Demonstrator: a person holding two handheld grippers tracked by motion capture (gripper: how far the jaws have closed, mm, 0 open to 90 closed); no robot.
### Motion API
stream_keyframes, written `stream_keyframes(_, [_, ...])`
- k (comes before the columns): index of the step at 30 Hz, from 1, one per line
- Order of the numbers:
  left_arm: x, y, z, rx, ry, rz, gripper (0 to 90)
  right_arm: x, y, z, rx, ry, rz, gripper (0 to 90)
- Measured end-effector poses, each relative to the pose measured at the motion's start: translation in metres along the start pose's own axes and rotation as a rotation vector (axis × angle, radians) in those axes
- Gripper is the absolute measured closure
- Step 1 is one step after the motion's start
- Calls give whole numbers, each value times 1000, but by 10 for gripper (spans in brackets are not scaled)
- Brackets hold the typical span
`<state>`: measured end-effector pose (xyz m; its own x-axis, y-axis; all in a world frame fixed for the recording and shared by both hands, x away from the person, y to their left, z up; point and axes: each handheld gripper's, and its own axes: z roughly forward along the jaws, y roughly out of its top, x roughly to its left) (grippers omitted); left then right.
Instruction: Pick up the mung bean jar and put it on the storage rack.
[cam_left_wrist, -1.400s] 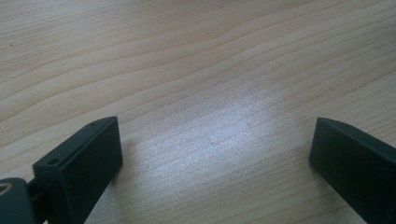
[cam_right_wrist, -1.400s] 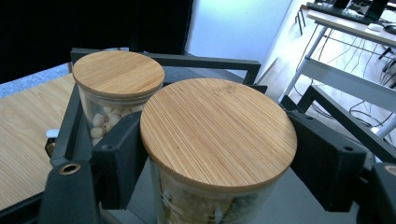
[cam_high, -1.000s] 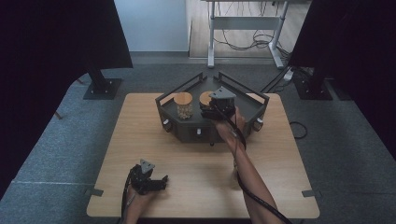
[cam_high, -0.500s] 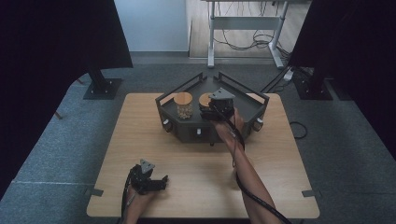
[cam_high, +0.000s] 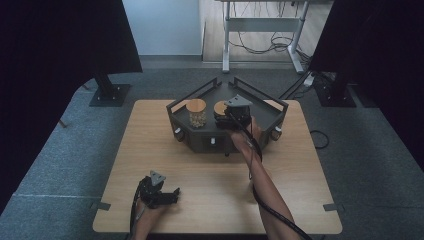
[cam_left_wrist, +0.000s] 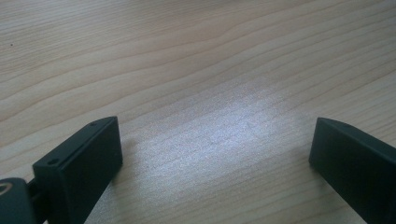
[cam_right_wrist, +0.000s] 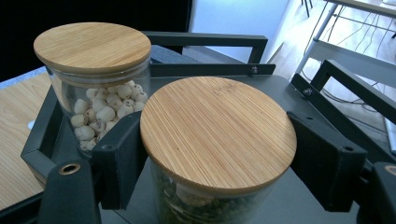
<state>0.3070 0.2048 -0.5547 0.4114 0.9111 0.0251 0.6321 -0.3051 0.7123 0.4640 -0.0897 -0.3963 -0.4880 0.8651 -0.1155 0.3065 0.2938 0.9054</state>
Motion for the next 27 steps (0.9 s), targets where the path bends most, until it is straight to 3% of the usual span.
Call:
stream_keyframes(15, [0, 0, 0, 0, 0, 0, 22, -6, -2, 0, 12, 14, 32, 222])
stream_keyframes(22, [0, 0, 0, 0, -1, 0, 22, -7, -2, 2, 18, 44, 36, 100])
stream_keyframes(27, [0, 0, 0, 0, -1, 0, 23, -9, -3, 2, 18, 38, 43, 48])
